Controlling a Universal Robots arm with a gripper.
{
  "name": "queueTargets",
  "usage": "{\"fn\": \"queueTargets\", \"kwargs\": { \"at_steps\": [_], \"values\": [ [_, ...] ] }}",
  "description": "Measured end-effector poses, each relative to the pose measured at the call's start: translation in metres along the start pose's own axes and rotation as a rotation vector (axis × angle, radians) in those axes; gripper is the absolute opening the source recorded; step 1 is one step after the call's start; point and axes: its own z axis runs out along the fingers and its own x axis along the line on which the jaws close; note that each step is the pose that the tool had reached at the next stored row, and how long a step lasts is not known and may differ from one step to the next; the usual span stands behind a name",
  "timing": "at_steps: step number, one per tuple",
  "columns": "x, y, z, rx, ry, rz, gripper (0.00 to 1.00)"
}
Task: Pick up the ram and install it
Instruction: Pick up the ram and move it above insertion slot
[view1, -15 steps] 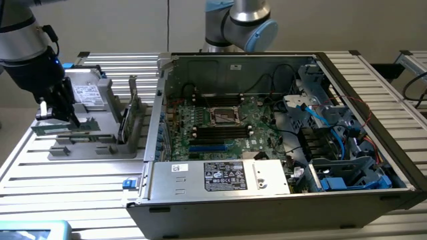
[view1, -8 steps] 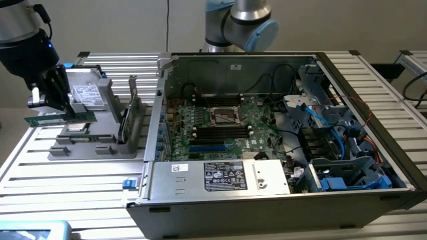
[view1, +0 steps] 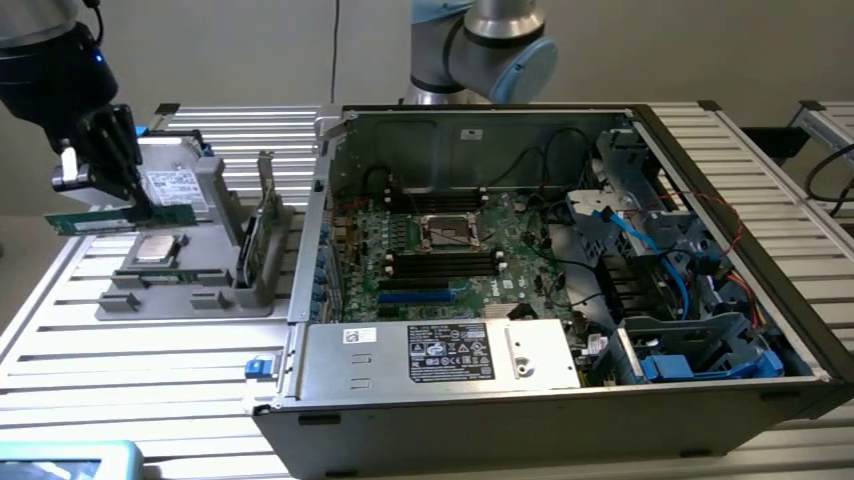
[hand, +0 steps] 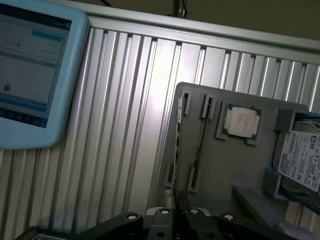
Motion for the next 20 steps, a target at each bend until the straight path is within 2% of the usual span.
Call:
{"fn": "queueTargets", "kwargs": {
  "at_steps": [5, 9, 16, 20],
  "values": [
    [0.006, -0.0122, -0.0161, 0.0012, -0.0077, 0.000, 0.14],
    [0.011, -0.0227, -0.0284, 0.0018, -0.0108, 0.000, 0.14],
    [0.021, -0.0469, -0.0484, 0.0018, -0.0114, 0.000, 0.14],
    [0.025, -0.0620, -0.0557, 0.0019, -0.0114, 0.000, 0.14]
  ]
}}
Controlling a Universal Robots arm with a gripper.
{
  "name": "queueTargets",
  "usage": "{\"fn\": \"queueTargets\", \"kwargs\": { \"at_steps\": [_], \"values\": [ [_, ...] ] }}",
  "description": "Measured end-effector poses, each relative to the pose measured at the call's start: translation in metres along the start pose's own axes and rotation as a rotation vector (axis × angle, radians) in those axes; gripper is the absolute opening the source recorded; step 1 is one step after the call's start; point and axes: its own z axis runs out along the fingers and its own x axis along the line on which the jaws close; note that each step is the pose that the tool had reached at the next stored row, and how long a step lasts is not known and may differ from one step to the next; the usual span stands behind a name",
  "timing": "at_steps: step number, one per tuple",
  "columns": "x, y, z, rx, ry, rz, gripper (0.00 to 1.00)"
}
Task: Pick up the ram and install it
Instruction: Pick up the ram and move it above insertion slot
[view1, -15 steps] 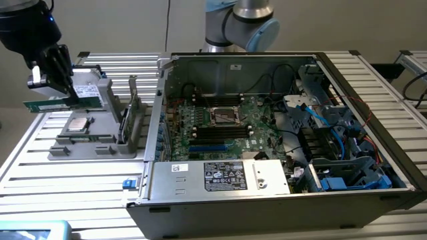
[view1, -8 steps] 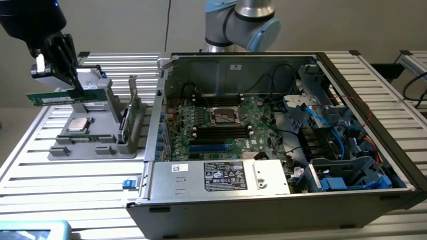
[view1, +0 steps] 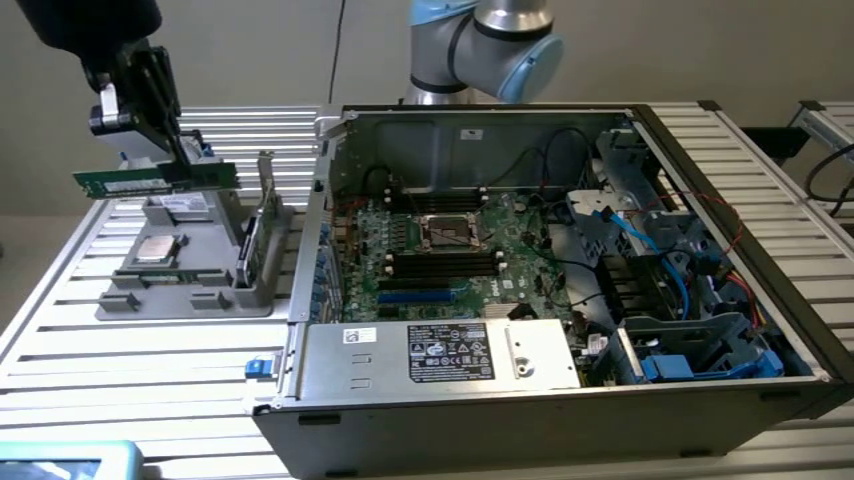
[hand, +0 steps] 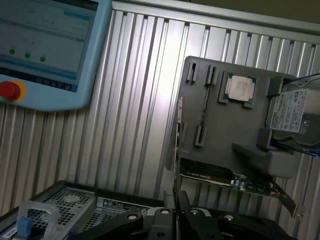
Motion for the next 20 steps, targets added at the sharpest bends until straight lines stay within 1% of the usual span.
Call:
{"fn": "queueTargets", "kwargs": {
  "at_steps": [2, 7, 11, 20],
  "values": [
    [0.002, -0.0072, -0.0018, -0.0001, 0.0000, 0.000, 0.14],
    [0.007, -0.0293, -0.0068, -0.0001, 0.0000, 0.000, 0.14],
    [0.010, -0.0451, -0.0103, -0.0001, 0.0000, 0.000, 0.14],
    [0.017, -0.0857, -0.0128, -0.0001, 0.0000, 0.000, 0.14]
  ]
}}
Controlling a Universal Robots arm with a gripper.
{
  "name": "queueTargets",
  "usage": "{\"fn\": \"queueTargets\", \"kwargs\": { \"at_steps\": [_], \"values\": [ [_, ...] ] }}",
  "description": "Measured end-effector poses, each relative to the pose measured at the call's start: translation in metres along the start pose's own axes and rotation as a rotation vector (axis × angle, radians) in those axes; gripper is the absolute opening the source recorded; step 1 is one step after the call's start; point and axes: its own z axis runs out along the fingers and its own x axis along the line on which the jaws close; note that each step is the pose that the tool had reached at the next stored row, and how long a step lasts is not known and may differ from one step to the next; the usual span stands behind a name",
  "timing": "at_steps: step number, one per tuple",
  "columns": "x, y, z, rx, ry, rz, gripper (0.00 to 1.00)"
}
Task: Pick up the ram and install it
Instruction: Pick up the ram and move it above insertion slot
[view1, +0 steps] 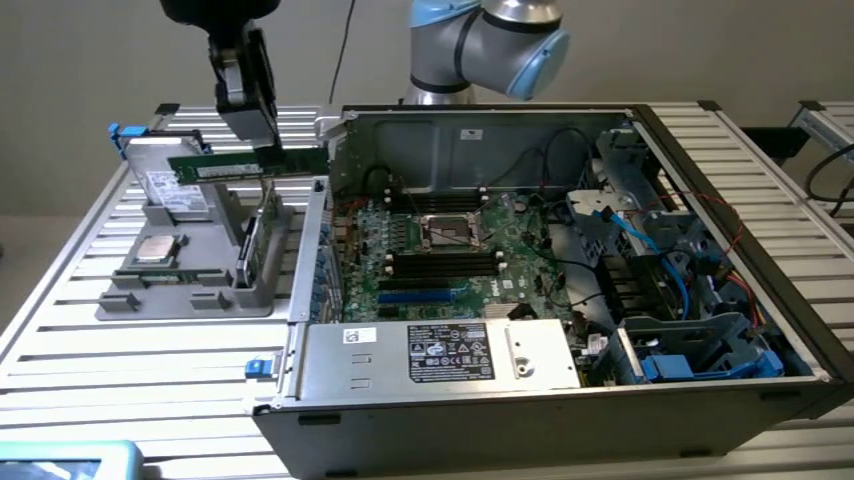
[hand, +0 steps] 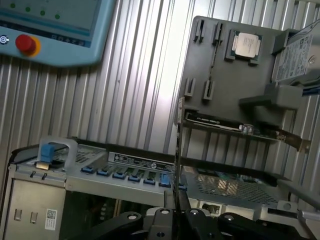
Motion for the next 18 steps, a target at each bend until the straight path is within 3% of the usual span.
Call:
{"fn": "queueTargets", "kwargs": {
  "at_steps": [18],
  "values": [
    [0.013, -0.0806, 0.0015, -0.0002, 0.0000, 0.000, 0.14]
  ]
}}
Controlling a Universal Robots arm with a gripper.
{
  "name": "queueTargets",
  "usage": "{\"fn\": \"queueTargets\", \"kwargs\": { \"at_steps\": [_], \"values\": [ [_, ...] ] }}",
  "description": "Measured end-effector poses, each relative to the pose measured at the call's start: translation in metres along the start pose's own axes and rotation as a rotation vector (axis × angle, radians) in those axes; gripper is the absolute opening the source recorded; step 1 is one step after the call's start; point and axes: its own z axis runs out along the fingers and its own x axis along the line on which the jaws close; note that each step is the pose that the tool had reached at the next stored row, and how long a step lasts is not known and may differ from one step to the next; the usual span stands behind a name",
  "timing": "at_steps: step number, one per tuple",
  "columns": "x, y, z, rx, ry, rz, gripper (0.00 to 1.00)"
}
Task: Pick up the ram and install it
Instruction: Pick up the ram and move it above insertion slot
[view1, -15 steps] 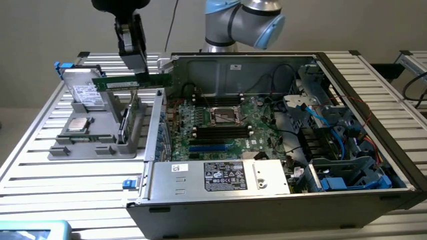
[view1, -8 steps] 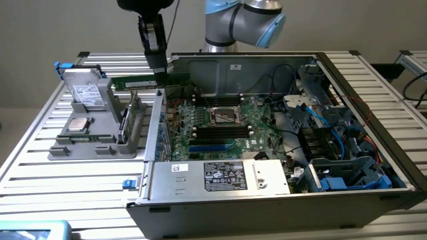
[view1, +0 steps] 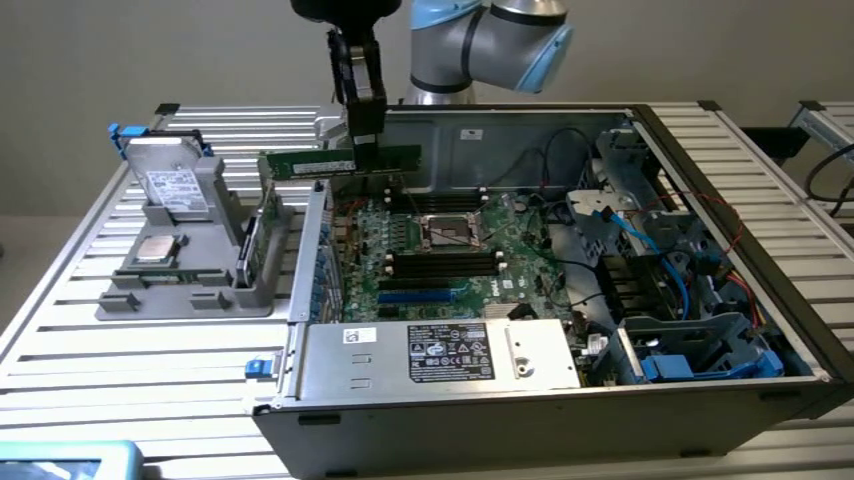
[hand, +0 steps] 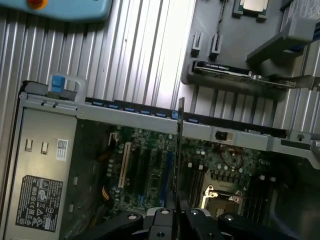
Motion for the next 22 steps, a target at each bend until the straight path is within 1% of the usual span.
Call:
{"fn": "queueTargets", "kwargs": {
  "at_steps": [4, 5, 7, 8, 11, 14, 16, 18, 19, 20, 22],
  "values": [
    [0.003, -0.0180, 0.0006, 0.0000, 0.0005, 0.000, 0.14],
    [0.004, -0.0225, 0.0007, -0.0002, 0.0015, 0.000, 0.14],
    [0.005, -0.0315, 0.0011, -0.0008, 0.0059, 0.000, 0.14],
    [0.005, -0.0360, 0.0013, -0.0010, 0.0092, 0.000, 0.14],
    [0.005, -0.0497, 0.0019, -0.0015, 0.0213, -0.001, 0.14],
    [0.005, -0.0626, 0.0026, -0.0008, 0.0351, -0.001, 0.14],
    [0.003, -0.0698, 0.0030, 0.0027, 0.0451, -0.001, 0.14],
    [0.001, -0.0763, 0.0036, 0.0074, 0.0537, -0.001, 0.14],
    [0.000, -0.0794, 0.0039, 0.0094, 0.0568, -0.001, 0.14],
    [-0.002, -0.0822, 0.0042, 0.0105, 0.0585, -0.001, 0.14],
    [-0.003, -0.0866, 0.0050, 0.0110, 0.0589, 0.000, 0.14]
  ]
}}
